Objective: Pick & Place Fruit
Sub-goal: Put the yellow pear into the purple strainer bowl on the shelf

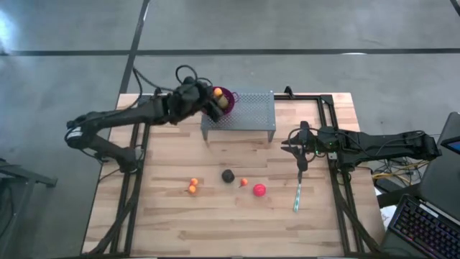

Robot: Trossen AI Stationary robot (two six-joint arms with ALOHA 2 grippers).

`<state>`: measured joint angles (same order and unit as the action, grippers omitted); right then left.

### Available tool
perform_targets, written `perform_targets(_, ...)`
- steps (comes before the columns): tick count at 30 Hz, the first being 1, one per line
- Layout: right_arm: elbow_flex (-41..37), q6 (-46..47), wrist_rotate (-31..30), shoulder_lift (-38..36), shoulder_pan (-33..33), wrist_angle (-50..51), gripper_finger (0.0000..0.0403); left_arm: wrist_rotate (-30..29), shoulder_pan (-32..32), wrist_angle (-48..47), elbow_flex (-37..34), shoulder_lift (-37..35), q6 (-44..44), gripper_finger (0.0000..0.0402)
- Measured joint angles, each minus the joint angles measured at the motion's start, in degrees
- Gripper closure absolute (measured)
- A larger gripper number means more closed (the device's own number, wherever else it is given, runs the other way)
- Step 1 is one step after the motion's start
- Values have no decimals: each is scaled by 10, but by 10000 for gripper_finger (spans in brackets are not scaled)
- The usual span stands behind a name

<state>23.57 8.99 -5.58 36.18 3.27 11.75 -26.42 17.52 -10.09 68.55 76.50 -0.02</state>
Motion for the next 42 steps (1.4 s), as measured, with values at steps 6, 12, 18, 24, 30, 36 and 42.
perform_targets(6,0,0,0,0,0,0,289,36,36,-135,81,48,-14,239)
perform_targets(12,0,0,0,0,0,0,275,65,43,-226,165,110,-16,239)
perform_targets(18,0,0,0,0,0,0,261,73,45,-293,226,170,-21,239)
perform_targets(24,0,0,0,0,0,0,249,78,48,-314,238,193,-31,239)
perform_targets(30,0,0,0,0,0,0,238,93,49,-335,238,206,-52,239)
perform_targets(36,0,0,0,0,0,0,225,93,49,-351,238,219,-59,239)
perform_targets(42,0,0,0,0,0,0,215,93,49,-354,235,220,-61,239)
